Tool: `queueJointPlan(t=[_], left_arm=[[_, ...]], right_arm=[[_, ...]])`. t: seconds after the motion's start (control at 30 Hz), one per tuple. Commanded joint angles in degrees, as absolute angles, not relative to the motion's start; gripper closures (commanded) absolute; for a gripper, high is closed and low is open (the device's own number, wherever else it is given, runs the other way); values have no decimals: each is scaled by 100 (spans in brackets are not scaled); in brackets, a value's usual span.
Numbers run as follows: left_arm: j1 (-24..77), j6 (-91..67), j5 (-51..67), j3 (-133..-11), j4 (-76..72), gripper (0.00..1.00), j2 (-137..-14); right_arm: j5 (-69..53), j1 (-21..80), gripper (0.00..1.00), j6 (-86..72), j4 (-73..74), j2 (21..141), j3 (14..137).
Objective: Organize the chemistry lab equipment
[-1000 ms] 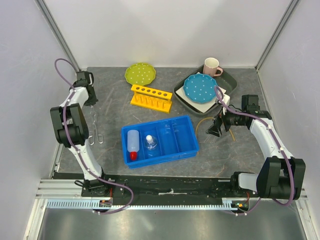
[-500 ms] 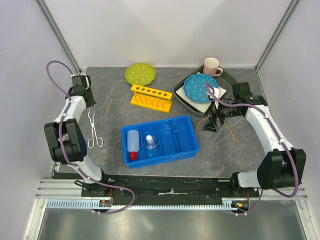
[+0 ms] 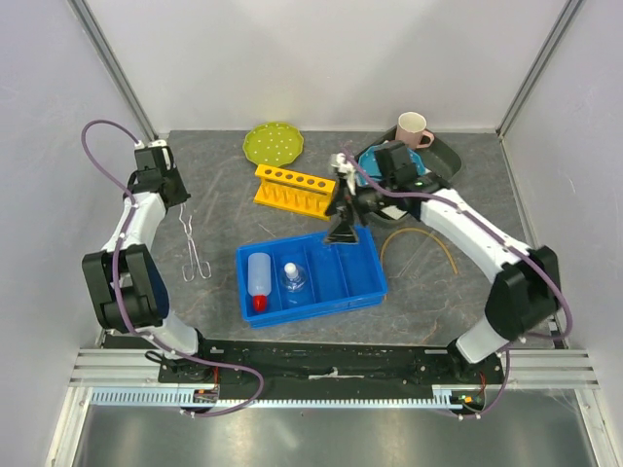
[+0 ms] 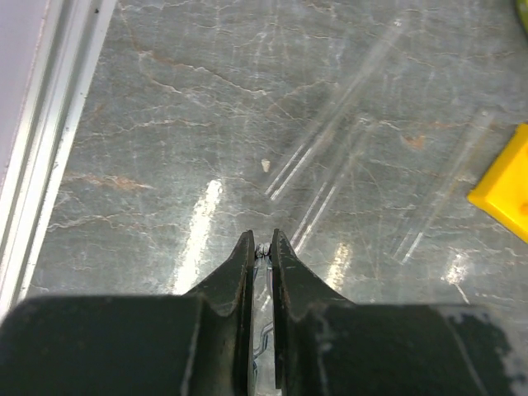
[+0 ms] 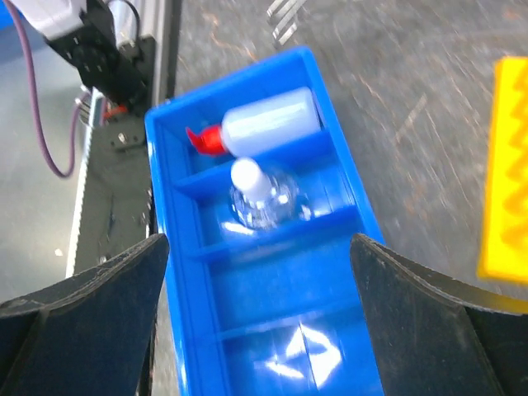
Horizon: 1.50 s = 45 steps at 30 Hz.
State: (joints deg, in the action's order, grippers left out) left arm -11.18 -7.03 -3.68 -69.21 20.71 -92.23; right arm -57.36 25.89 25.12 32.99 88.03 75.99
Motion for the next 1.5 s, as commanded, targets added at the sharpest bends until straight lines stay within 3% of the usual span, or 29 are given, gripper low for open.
queueJointPlan(t=[0.0, 0.27, 0.37, 0.73, 1.07, 1.3, 1.4, 1.47], left_arm=[[-1143, -1133, 183, -6812, 1670, 98, -8781], [-1143, -1441, 510, -6504, 1503, 98, -8446], [-1143, -1538, 650, -6381, 1459, 98, -8376], [-1134, -1679, 896, -6152, 1371, 98, -8288], [-1143, -1714, 1107, -6082, 1345, 98, -8069], [-1142, -1784, 1336, -5985, 1362, 98, -7884], [-1151, -1793, 1432, -5985, 1406, 98, -7822], [-1143, -1811, 1494, -5994, 1459, 98, -7813]], right_arm=[[-5863, 3329, 2, 434, 1104, 9526, 8260], [-4984, 4200, 3, -2974, -1938, 11336, 9139], [-4642, 4517, 3, -3391, -2284, 12083, 9622], [-3657, 4983, 3, -3902, -2436, 14253, 11398], [-3340, 5150, 4, -4025, -2347, 15152, 12463], [-3287, 5194, 23, -4131, -2487, 15372, 12718], [-3313, 5194, 48, -4113, -2548, 15407, 12841], [-3331, 5203, 58, -4113, -2610, 15416, 12911]])
